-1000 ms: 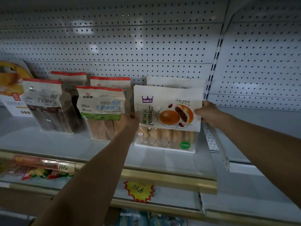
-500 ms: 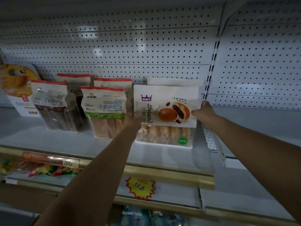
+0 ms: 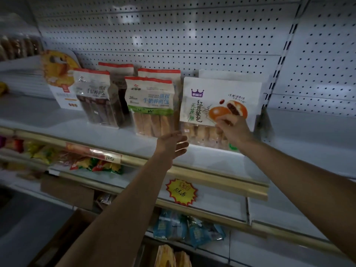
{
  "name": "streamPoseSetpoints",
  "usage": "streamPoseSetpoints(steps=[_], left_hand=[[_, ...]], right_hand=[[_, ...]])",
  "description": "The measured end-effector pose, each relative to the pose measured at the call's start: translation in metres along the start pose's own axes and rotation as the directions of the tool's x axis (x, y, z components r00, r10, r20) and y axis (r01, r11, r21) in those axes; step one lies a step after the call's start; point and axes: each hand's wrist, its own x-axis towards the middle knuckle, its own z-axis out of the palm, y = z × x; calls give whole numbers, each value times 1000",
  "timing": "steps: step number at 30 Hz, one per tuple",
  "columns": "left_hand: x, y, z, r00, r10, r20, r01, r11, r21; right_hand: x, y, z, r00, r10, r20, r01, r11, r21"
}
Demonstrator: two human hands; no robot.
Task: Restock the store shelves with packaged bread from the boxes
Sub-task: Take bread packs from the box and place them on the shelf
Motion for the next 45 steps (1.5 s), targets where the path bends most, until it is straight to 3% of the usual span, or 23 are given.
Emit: streamPoseSetpoints(steps=[8, 15, 27, 33, 37, 41, 42, 45], left_hand=[[-28, -47, -118, 983, -121, -138, 108, 990, -95], [-36, -111, -254, 899, -270, -346, 225, 960, -164], [-6, -235, -443, 729, -505, -463, 554, 832, -36], [27, -327, -522, 664, -582, -469, 682, 729, 62], [46, -397, -554, 608, -597, -524, 747, 653, 125], [59, -479, -580, 650, -540, -535, 745, 591, 308], [62, -496, -585, 632, -517, -577, 742, 618, 259], [72, -537, -595, 665, -511, -544, 738, 564, 372]], right_hand=[[-35, 24, 98, 937, 104, 335, -104, 994, -20], [-80, 80, 227, 816, 271, 510, -265, 960, -86], [-163, 202, 442, 625, 572, 531, -595, 790, -150], [-213, 296, 536, 479, 734, 481, -766, 617, -180], [-248, 358, 584, 436, 770, 467, -791, 575, -209], [-274, 415, 629, 431, 750, 502, -750, 607, -262], [-281, 429, 639, 423, 743, 519, -733, 617, -286], [-301, 470, 662, 416, 709, 569, -643, 672, -367]])
